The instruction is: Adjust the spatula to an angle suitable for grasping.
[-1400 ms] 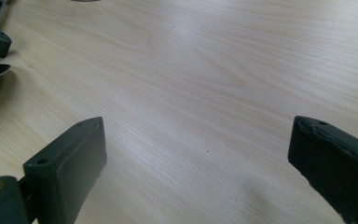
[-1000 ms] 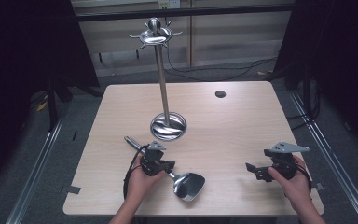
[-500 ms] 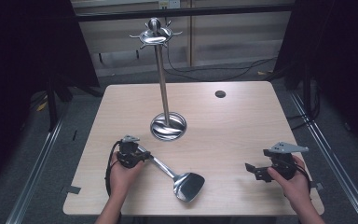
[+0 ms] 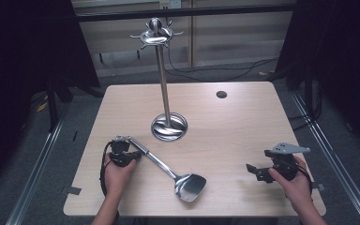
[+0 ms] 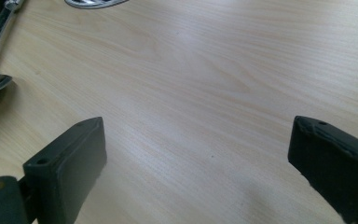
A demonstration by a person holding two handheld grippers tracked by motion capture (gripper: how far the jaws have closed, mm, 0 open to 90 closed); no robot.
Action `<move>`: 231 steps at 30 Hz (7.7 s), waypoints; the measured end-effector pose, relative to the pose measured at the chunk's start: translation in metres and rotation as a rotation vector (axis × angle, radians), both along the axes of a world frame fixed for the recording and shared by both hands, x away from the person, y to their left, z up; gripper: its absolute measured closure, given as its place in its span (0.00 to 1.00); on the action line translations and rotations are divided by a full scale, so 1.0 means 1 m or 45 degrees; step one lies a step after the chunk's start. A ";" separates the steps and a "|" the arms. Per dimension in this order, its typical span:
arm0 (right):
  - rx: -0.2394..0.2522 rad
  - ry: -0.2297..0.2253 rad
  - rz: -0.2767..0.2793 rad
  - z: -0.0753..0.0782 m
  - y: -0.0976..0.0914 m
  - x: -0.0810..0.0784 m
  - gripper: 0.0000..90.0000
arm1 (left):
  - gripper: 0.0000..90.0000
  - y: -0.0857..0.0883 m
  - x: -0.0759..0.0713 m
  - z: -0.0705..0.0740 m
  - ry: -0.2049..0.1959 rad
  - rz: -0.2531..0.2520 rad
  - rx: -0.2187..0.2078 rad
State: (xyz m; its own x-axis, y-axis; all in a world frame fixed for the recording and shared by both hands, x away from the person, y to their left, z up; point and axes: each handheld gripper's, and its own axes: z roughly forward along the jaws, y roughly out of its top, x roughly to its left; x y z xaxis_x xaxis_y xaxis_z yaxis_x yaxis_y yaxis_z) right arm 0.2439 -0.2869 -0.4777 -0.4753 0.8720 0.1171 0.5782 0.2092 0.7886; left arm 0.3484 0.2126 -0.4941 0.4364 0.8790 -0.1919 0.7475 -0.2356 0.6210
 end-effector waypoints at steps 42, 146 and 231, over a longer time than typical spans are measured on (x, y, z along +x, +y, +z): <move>0.021 -0.009 0.000 0.002 0.001 -0.001 0.04 | 0.40 -0.059 0.018 0.025 0.246 0.144 -0.044; 0.037 0.006 0.013 0.000 0.004 0.000 0.04 | 0.84 -0.019 0.005 0.060 -0.146 0.018 0.059; 0.043 -0.007 0.012 -0.001 0.004 0.000 0.04 | 0.84 -0.020 -0.025 0.139 -0.792 -0.123 -0.406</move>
